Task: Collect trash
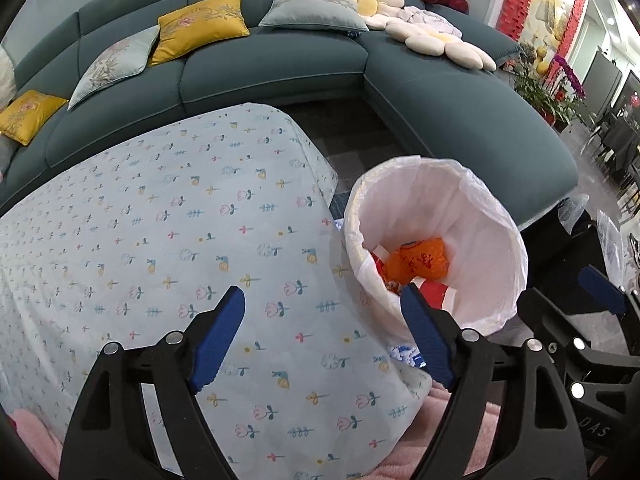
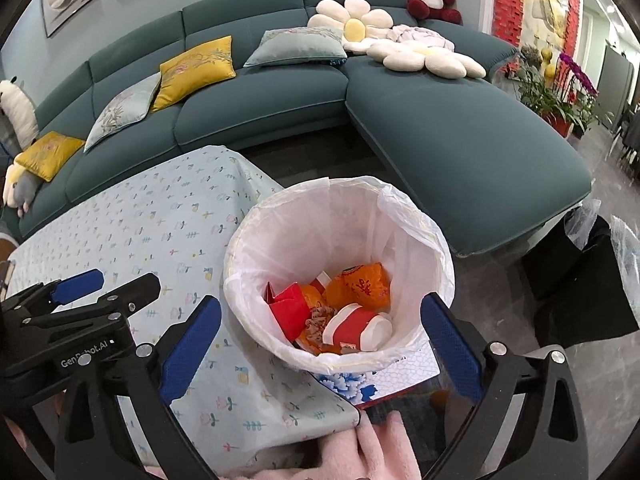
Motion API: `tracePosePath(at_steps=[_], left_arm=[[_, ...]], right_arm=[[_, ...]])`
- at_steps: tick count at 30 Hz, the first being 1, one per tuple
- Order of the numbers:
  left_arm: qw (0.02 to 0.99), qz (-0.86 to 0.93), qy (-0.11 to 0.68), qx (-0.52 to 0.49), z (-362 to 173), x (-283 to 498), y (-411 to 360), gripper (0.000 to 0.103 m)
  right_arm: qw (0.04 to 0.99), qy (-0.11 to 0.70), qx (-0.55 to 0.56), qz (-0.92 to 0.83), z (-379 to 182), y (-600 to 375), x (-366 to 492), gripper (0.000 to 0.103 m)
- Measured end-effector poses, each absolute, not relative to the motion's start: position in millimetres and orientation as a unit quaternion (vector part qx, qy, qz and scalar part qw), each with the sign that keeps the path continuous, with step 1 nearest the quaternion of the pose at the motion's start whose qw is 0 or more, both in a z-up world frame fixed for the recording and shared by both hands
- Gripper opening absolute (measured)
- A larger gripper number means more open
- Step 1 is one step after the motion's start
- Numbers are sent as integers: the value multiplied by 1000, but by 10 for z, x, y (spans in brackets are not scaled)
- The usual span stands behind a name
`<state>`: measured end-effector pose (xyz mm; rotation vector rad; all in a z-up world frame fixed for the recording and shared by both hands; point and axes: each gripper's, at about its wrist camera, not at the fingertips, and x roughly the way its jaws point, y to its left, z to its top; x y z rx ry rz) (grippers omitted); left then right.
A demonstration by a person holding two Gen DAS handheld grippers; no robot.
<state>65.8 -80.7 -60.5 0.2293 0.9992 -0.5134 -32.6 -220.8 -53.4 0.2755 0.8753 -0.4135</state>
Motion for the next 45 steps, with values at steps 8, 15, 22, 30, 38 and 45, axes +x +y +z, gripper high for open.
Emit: tracePosePath(at_steps=[8,15,22,30,38,45], left_arm=[[843,-234,470,114,-613,553,-727,86],[846,-228,468,113,-606,488,-690,87],[846,-225,469,116,-627,441,-678,88],[847,-224,466,122,-641,396,-705,88],[848,-218,468,123,-656,390,-706,88],[848,-209,471,120,-669,396,-699,88]], right_arm=[[879,418,119,-196,-529,-2123,-416,96],[880,416,110,-199,-543,-2070,-476,96],[879,419,108,-198,-578,-2047,-528,96],[879,418,107,-201,-595,-2043,-553,96],[879,419,104,-201,-612,-2032,-579,96],[879,421,103,-200,-624,-2029,-574,96]])
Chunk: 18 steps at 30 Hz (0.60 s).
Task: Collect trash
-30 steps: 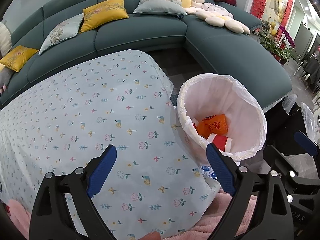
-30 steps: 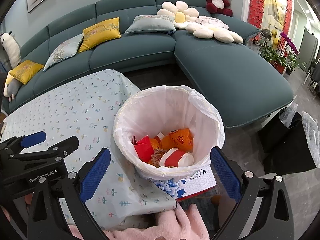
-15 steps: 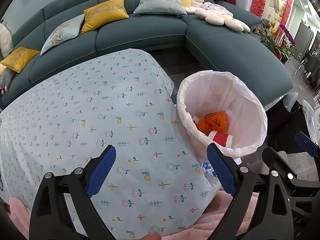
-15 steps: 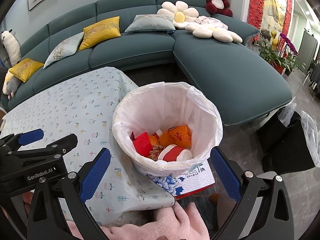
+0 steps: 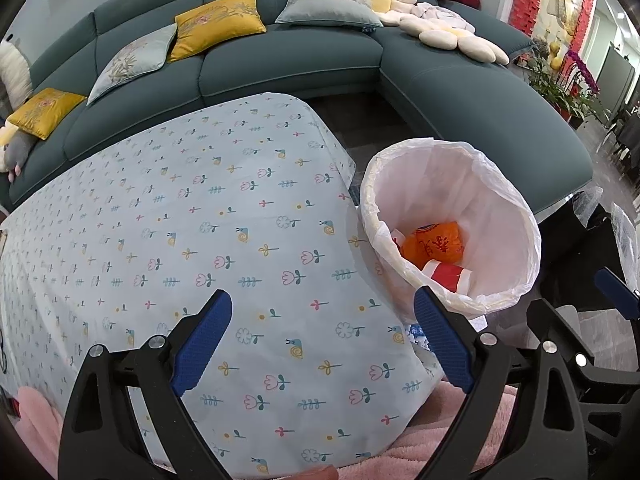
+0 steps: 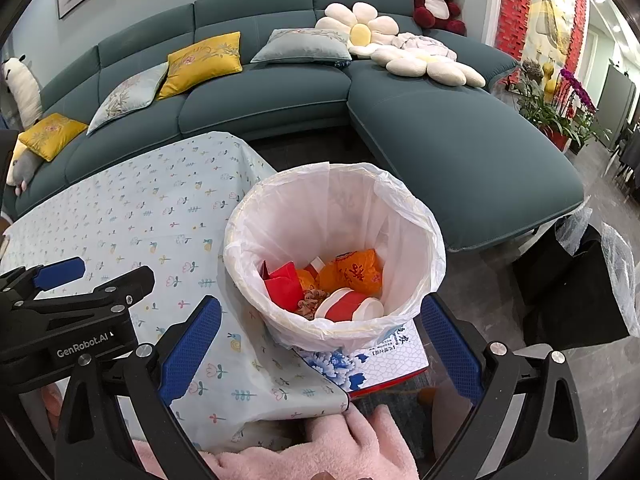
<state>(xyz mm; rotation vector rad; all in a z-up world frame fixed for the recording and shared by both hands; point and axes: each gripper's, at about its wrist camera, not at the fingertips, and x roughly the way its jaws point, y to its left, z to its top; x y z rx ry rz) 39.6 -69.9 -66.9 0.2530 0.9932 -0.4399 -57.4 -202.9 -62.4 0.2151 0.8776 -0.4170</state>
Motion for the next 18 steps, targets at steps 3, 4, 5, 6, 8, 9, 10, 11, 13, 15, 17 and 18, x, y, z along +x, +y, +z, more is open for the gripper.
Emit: tracePosePath(at_steps=[3,4,5,6,8,9,10,11,13,15,17,18], left_arm=[[848,-209,471,122,-670,386,-711,88],[848,-210,471,123,-670,381,-713,88],[848,-209,470,124,-671,377,-716,88],[848,-209,470,125,-670,374,-719,88],[848,-209,470,126,-671,375,-725,88],[848,-209,471,126,-671,374,-726,88],[848,-209,471,126,-671,372,-730,88],[848,-208,471,127,-671,370,-731,88],[849,-206,470,127,-671,369,-730,88],[848,-206,471,126,-674,371,-725,88],[848,-205,472,126,-673,372,-724,88],[849,-204,471,126,-674,372,-723,88]], right_arm=[[879,421,104,-201,-618,-2040,-574,96],[878,421,104,-201,-619,-2043,-575,96],[878,421,105,-201,-618,-2049,-575,96],[878,420,106,-202,-619,-2053,-578,96],[878,421,106,-202,-621,-2056,-583,96],[878,421,106,-202,-624,-2059,-584,96],[878,421,106,-202,-629,-2060,-586,96],[878,421,106,-202,-633,-2061,-589,96],[877,422,106,-202,-638,-2061,-587,96],[877,423,105,-201,-645,-2055,-592,96],[877,423,104,-201,-649,-2050,-593,96],[877,423,104,-201,-650,-2049,-593,96]])
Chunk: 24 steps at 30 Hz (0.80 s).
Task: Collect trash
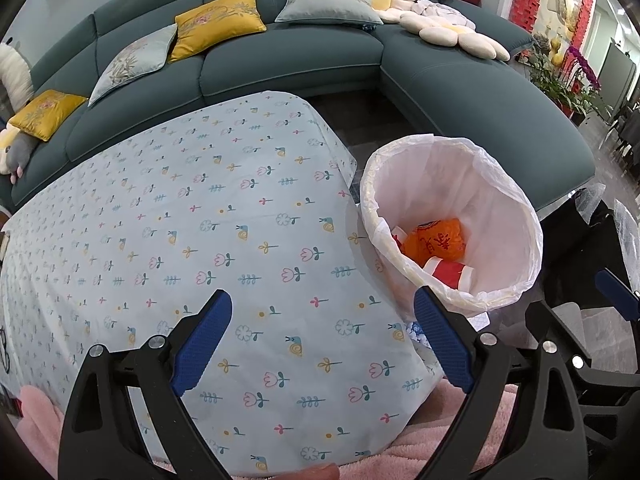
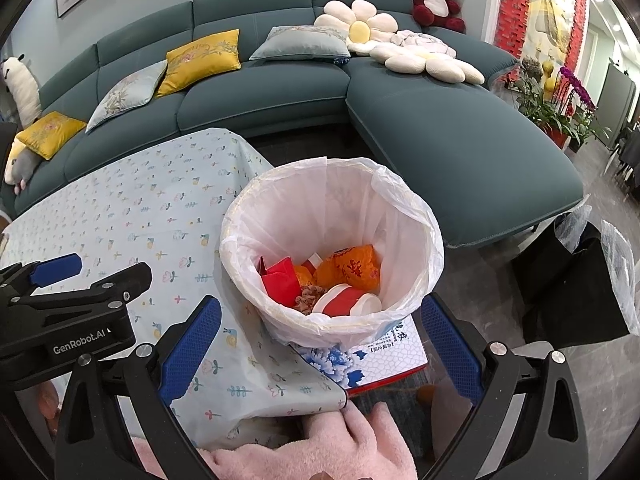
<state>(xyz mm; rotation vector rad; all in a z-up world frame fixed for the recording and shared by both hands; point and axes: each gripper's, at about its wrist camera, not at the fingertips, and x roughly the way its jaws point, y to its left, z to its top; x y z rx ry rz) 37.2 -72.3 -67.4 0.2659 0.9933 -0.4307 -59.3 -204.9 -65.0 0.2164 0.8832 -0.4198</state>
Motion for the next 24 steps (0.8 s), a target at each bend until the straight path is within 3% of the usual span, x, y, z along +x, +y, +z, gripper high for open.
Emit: tracePosePath(at_steps=[24], left_arm=[[853,-188,468,132,-697,363,-690,88]], right_arm=[[876,427,104,-199,-724,-2028,-592,96]])
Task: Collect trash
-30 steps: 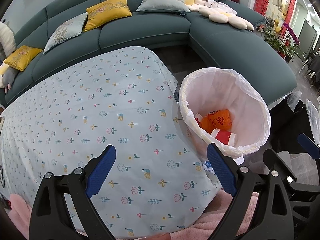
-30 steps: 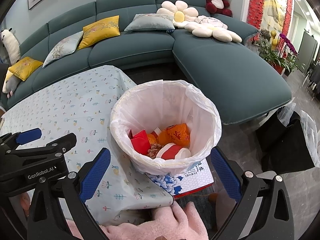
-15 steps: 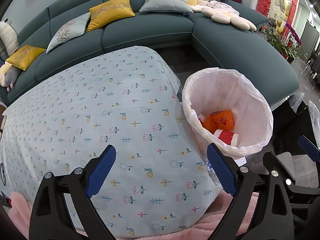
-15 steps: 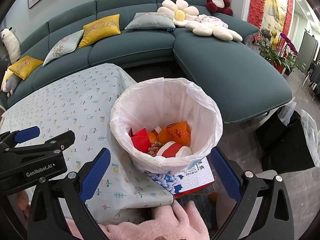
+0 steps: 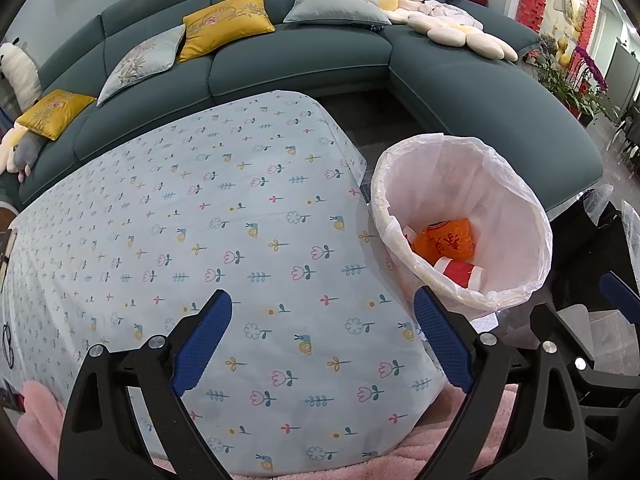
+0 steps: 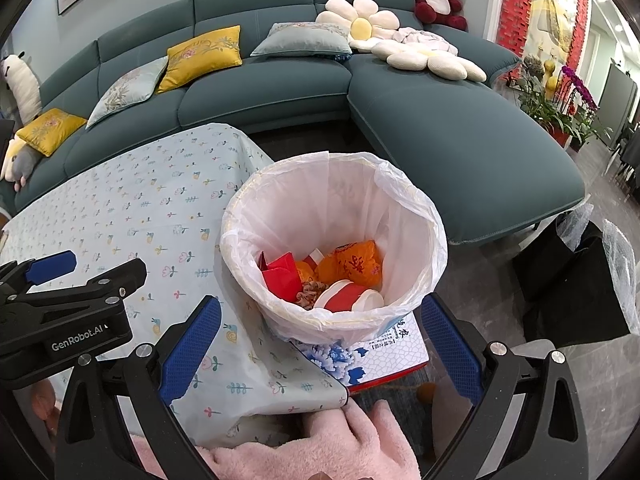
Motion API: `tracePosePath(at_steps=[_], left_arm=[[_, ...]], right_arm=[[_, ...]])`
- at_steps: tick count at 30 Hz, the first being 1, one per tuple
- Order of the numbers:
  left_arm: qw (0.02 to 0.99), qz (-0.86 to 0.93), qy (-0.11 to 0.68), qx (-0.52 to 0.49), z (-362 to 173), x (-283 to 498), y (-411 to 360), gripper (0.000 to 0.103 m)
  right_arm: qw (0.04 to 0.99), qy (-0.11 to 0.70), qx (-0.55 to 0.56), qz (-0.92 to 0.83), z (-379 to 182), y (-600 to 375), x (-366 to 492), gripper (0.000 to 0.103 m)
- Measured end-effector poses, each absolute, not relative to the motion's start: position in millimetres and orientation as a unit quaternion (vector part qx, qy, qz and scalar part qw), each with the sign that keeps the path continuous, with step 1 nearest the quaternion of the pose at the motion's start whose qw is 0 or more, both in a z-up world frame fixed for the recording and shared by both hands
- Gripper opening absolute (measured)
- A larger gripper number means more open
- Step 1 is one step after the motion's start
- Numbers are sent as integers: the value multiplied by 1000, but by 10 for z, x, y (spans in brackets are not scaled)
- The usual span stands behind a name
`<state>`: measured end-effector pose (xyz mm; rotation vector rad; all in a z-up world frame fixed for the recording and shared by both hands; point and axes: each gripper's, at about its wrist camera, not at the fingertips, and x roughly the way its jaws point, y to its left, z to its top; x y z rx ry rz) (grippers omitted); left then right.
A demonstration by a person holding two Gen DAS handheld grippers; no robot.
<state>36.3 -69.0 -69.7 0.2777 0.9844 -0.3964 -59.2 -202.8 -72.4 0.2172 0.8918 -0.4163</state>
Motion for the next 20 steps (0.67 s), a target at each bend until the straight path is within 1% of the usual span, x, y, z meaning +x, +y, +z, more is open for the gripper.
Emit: tracePosePath(at_steps=[20], left_arm=[[849,-203,469,133,-732,382,-722,88]], right_arm=[[875,426,105,-203,-733,-2054,-582,96]])
